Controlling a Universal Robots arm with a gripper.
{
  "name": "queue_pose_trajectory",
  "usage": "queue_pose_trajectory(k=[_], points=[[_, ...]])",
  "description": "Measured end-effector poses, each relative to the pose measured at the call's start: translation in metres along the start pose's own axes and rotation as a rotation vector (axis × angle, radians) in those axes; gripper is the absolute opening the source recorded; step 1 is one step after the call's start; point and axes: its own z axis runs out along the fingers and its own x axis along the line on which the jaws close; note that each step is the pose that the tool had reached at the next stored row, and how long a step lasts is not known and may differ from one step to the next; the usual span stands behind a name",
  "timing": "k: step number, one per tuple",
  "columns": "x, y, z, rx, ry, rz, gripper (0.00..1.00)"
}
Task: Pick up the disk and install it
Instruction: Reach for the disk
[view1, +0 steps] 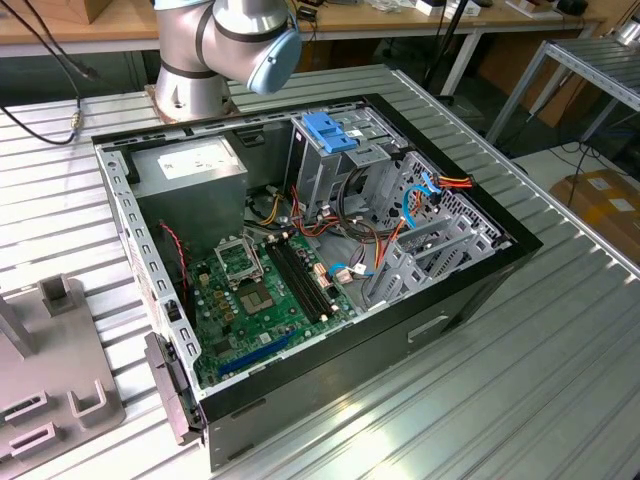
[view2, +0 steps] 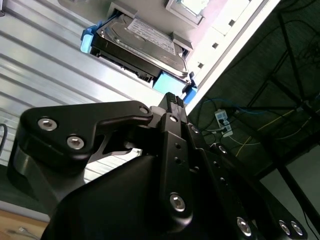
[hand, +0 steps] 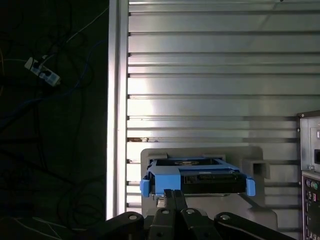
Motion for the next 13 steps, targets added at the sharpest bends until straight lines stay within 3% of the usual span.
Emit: queue_pose_trajectory(k=[7,13], points=[[-0.0003,-0.0004,0.0093,0.0001,0.0002,0.000,0.11],[-0.0002,-0.0004,0.0095,0.0001,0.0002,0.000,0.11]])
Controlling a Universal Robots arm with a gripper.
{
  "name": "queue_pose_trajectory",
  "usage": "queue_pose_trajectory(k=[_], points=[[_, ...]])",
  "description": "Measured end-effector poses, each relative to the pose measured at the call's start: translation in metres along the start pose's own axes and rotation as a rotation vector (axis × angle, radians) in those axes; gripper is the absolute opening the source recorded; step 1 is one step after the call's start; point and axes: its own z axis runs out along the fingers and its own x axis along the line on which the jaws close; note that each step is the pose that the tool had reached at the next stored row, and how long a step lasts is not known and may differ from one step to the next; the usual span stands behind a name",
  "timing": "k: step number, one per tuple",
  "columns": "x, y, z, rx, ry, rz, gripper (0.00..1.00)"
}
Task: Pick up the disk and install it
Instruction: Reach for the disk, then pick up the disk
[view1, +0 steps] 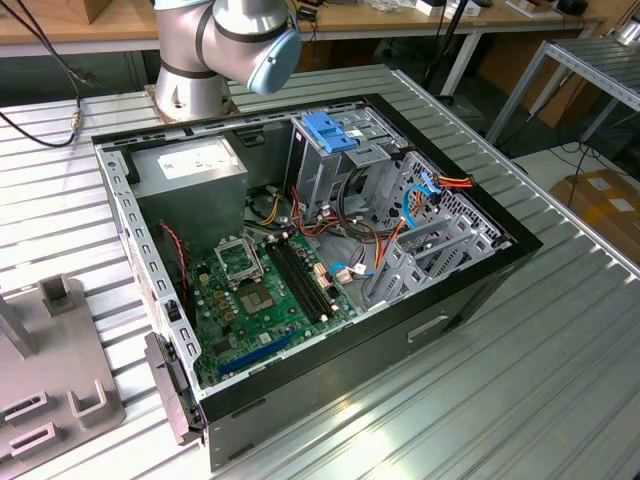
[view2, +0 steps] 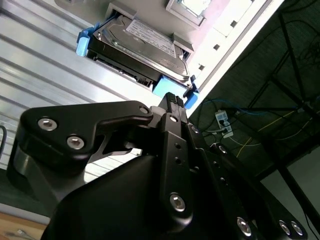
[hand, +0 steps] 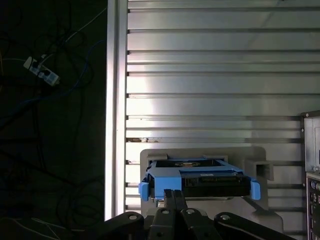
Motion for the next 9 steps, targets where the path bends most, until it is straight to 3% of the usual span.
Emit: queue_pose_trajectory(k=[9], points=[[-0.0001,-0.0001,0.0020,0.0000,-0.0001,0.000,0.11]])
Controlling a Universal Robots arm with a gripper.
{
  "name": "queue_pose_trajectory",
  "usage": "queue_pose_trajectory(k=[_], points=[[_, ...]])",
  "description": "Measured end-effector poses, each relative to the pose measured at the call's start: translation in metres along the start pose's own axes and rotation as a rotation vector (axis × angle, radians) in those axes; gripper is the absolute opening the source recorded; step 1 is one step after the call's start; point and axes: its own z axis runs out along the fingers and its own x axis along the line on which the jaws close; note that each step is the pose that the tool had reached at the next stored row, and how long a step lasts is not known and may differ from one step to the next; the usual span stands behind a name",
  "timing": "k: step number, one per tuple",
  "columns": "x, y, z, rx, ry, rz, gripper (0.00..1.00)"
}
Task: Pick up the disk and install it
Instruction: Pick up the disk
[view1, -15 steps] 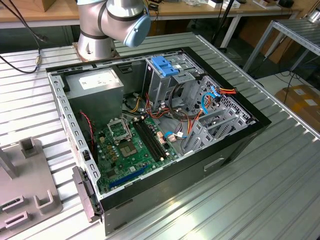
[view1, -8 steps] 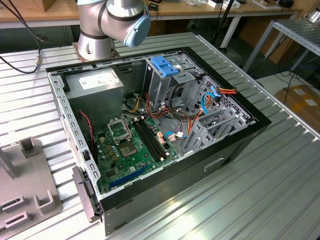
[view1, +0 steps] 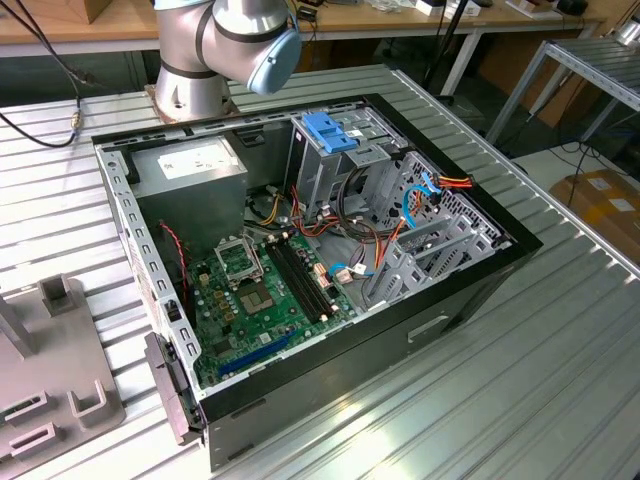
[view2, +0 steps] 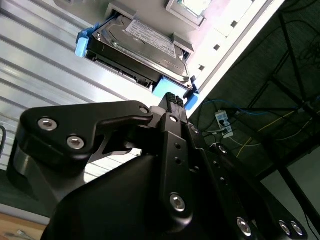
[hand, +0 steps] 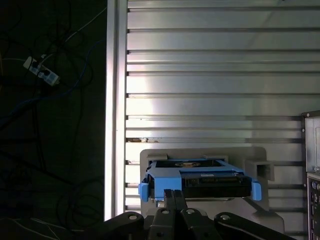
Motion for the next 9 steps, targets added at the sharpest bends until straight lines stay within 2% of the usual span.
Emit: queue_pose_trajectory(k=[9], points=[[0.0000,0.0000,0.0001,0.0000,0.0001,-0.001,0.11]])
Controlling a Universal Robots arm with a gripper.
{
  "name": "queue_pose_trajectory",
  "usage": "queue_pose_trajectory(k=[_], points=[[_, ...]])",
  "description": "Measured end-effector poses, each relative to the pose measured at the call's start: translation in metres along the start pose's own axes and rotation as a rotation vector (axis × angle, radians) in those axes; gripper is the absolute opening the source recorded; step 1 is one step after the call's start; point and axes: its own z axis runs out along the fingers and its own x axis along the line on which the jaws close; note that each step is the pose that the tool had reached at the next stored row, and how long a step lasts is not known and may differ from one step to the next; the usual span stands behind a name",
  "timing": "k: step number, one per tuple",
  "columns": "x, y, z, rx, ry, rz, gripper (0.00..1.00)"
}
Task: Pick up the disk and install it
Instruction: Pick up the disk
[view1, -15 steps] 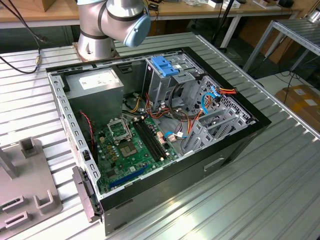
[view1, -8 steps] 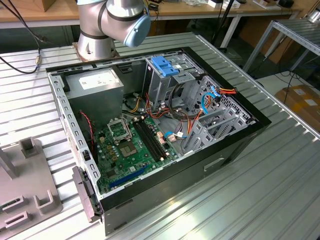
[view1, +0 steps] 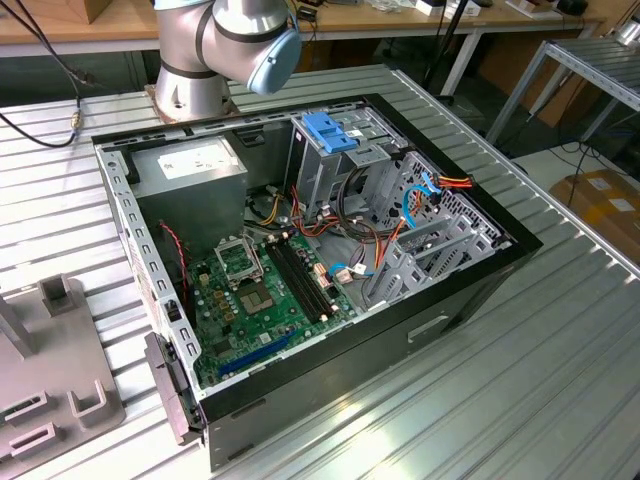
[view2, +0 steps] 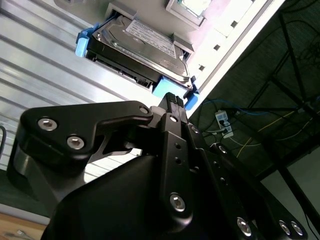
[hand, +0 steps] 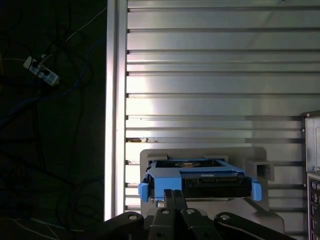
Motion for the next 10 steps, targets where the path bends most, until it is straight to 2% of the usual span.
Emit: queue_pose_trajectory(k=[4,10], points=[[0.0000,0.0000,0.0001,0.0006,0.0008,-0.023,0.11],[0.0000,0.0000,0.0001,0.0036,0.0053,-0.136,0.11]])
